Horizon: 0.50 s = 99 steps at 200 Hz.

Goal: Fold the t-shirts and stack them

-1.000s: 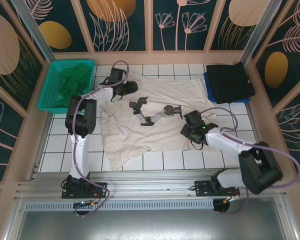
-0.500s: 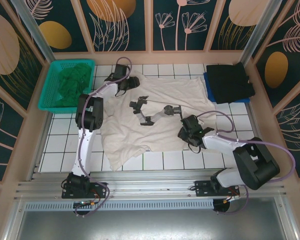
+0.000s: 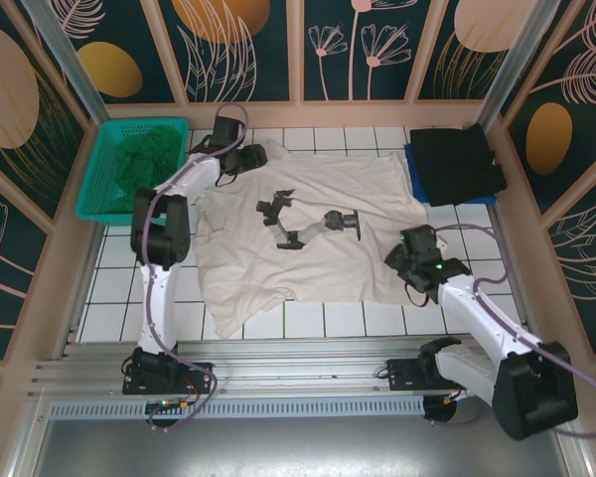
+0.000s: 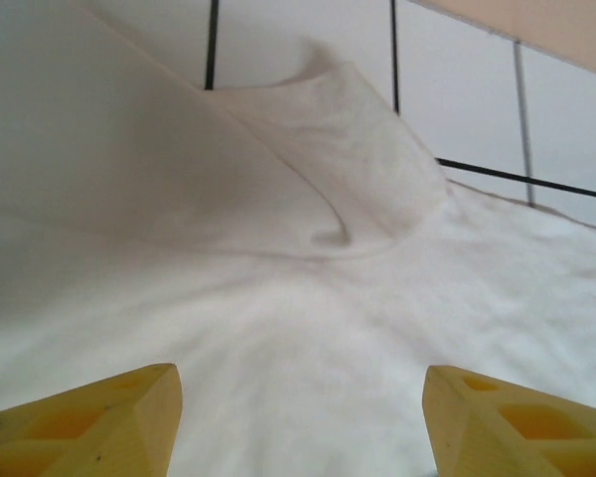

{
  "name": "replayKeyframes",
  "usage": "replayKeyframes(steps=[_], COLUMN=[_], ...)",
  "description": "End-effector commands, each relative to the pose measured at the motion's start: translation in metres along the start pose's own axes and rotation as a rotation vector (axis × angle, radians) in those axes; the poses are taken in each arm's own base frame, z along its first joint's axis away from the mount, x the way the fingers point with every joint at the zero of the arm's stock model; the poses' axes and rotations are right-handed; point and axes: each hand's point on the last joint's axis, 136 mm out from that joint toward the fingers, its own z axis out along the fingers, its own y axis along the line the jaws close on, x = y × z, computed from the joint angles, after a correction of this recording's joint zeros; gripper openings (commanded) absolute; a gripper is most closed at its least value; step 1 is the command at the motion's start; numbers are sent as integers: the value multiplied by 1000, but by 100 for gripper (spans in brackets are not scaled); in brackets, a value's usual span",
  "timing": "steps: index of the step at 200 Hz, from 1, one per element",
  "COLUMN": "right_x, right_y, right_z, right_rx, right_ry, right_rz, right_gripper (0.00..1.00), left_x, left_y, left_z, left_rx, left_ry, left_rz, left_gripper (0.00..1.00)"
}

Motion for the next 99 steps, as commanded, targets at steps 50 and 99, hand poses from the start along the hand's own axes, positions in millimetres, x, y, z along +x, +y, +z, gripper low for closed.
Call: replayKeyframes(steps=[50, 99], right_x=[14, 18], right_y=[-39, -56], right_z=[3, -1], right_rx=[47, 71], right_ry=[28, -13], right_rz=[152, 263], right_gripper=[70, 75], left_x=[117, 249], left_y=[34, 63], left_z=[-143, -193], left_rx=[-146, -217], left_ry=[-6, 121], left_rz=[-15, -94], left_gripper=[65, 60])
